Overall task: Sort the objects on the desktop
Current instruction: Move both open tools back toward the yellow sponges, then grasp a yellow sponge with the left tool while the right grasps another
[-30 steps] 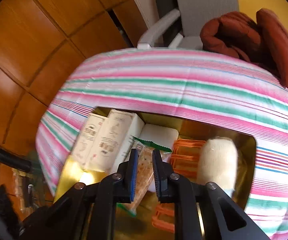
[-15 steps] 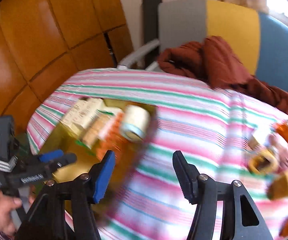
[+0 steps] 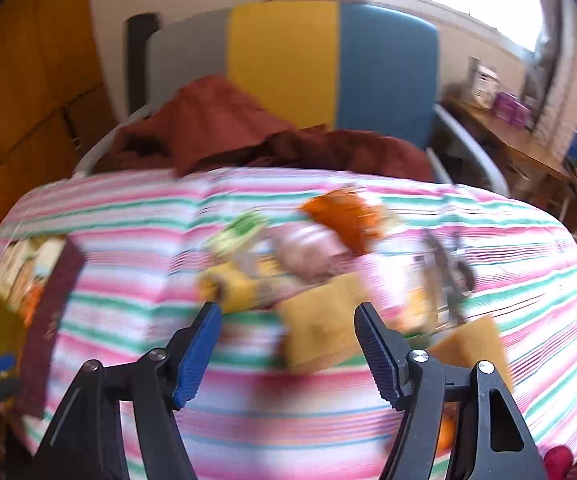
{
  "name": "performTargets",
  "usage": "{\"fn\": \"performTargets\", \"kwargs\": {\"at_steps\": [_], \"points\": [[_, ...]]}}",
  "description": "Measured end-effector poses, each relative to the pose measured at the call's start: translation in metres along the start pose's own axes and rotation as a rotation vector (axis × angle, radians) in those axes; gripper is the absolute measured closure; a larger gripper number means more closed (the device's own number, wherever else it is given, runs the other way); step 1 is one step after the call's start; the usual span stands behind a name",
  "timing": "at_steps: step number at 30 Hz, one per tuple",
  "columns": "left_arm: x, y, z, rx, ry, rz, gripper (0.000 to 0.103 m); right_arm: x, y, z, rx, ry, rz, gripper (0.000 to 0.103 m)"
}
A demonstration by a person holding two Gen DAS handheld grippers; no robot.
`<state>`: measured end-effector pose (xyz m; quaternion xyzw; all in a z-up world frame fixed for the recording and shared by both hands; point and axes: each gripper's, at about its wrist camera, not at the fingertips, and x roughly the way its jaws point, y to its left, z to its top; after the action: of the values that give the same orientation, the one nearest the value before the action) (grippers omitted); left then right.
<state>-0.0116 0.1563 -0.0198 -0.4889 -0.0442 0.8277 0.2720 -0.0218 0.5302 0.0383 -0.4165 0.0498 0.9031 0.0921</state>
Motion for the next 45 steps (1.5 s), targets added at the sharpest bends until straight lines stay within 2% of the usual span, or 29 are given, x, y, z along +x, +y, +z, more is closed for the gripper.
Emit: {"fn": "performTargets", "kwargs": {"at_steps": [4, 6, 8, 10, 11, 13, 16, 17, 19, 21, 23, 26, 28, 29, 32, 36, 37, 38, 39, 40, 41, 45], "points": [[-0.001, -0.007, -0.002, 0.011, -0.011, 0.048, 0.024, 0.024, -0.034, 0.006, 0.009, 0.007, 0.004, 0.026], [-0.008, -0.007, -0.001, 0.010, -0.046, 0.064, 0.024, 0.032, -0.039, 0.004, -0.004, -0.004, 0.028, 0.025], [-0.016, -0.011, 0.001, 0.027, -0.095, 0.101, 0.024, 0.037, -0.038, 0.002, -0.001, 0.018, 0.069, 0.024], [-0.019, -0.018, 0.004, 0.039, -0.128, 0.102, 0.024, 0.040, -0.032, 0.000, -0.017, 0.037, 0.109, 0.024], [-0.019, -0.020, 0.005, 0.039, -0.136, 0.098, 0.024, 0.041, -0.027, -0.002, -0.030, 0.051, 0.154, 0.022], [-0.018, -0.024, 0.008, 0.035, -0.143, 0.083, 0.024, 0.032, -0.008, -0.006, -0.076, 0.062, 0.339, 0.021], [-0.012, -0.035, 0.011, 0.056, -0.133, 0.081, 0.024, 0.000, 0.015, -0.008, -0.151, -0.001, 0.609, 0.023], [-0.009, -0.038, 0.011, 0.066, -0.126, 0.078, 0.024, -0.010, 0.017, -0.008, -0.160, -0.041, 0.629, 0.023], [-0.005, -0.044, 0.010, 0.077, -0.114, 0.074, 0.024, -0.026, 0.011, -0.007, -0.159, -0.143, 0.559, 0.016], [-0.003, -0.050, 0.009, 0.089, -0.111, 0.065, 0.024, -0.034, -0.009, -0.004, -0.090, -0.227, 0.404, 0.007], [-0.002, -0.054, 0.009, 0.106, -0.111, 0.065, 0.024, -0.036, -0.042, -0.002, 0.054, -0.277, 0.203, 0.007], [0.002, -0.060, 0.008, 0.111, -0.107, 0.058, 0.024, -0.029, -0.087, -0.006, 0.219, -0.223, -0.117, 0.005], [0.007, -0.062, 0.010, 0.110, -0.095, 0.049, 0.024, -0.015, -0.108, -0.012, 0.267, -0.121, -0.286, 0.005], [0.010, -0.064, 0.011, 0.107, -0.090, 0.042, 0.024, -0.007, -0.117, -0.016, 0.296, -0.070, -0.304, 0.005], [0.017, -0.071, 0.015, 0.123, -0.079, 0.031, 0.024, 0.013, -0.134, -0.029, 0.378, 0.058, -0.260, 0.005], [0.029, -0.087, 0.022, 0.161, -0.055, 0.002, 0.024, 0.036, -0.127, -0.034, 0.316, 0.165, -0.264, 0.006], [0.033, -0.091, 0.024, 0.164, -0.046, -0.016, 0.024, 0.043, -0.125, -0.035, 0.308, 0.192, -0.243, 0.008], [0.038, -0.095, 0.026, 0.170, -0.039, -0.032, 0.024, 0.046, -0.126, -0.038, 0.310, 0.212, -0.221, 0.019], [0.042, -0.099, 0.028, 0.173, -0.026, -0.047, 0.024, 0.052, -0.125, -0.040, 0.305, 0.238, -0.205, 0.025], [0.047, -0.103, 0.031, 0.174, -0.015, -0.065, 0.024, 0.055, -0.122, -0.042, 0.274, 0.263, -0.245, 0.028], [0.051, -0.108, 0.033, 0.176, -0.006, -0.088, 0.023, 0.057, -0.119, -0.043, 0.241, 0.277, -0.281, 0.037], [0.065, -0.126, 0.042, 0.192, 0.018, -0.138, 0.022, 0.056, -0.113, -0.042, 0.204, 0.273, -0.297, 0.044]]}}
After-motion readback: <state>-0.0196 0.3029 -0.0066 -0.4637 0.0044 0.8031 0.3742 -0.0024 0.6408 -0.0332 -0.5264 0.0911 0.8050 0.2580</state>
